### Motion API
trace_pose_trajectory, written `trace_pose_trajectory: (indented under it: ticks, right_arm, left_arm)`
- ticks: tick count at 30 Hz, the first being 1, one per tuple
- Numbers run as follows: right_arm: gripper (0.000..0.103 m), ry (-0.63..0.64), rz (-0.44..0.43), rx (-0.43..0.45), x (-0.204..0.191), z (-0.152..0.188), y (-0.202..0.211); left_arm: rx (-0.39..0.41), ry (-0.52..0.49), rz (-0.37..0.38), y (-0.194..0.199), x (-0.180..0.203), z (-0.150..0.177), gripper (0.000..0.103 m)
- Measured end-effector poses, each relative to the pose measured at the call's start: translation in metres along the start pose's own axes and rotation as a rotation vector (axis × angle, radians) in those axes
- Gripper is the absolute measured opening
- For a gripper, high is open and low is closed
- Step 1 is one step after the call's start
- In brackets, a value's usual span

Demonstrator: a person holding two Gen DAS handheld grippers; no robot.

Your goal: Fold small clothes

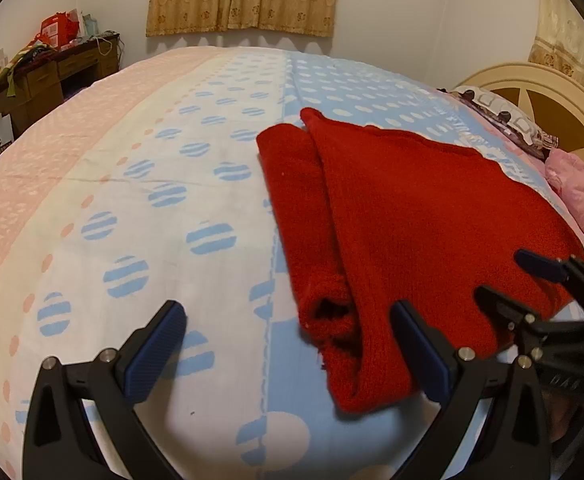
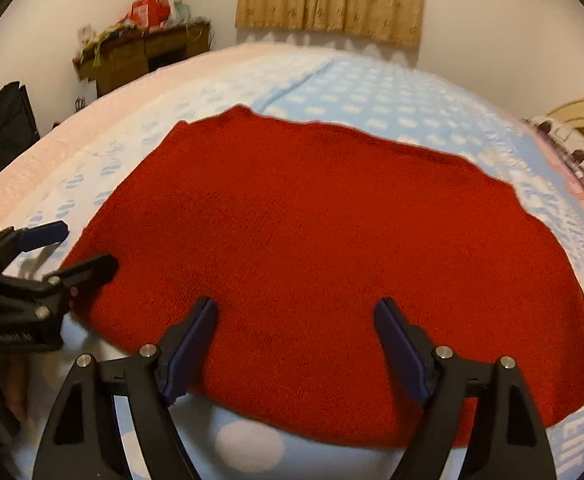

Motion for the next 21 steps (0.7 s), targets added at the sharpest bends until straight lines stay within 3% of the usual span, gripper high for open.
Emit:
trace_pose_trajectory:
  ticks: [21]
  right_arm:
    - [0.082,0.026,0.031,0.010,0.000,0.008,0.009]
  left_arm:
    - [0.026,0.015,0.030,0.021,-0.010,0.018,0.103]
Point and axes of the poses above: each gripper's, at about its wrist camera, not at the fingertips, and y roughly against the way its jaws point, x to its right, z to its underside, the point moved 4 cm from there along -y, roughly the way its jaws point, and after that the axes turned 2 degrees about -x, right-handed, at the moved point
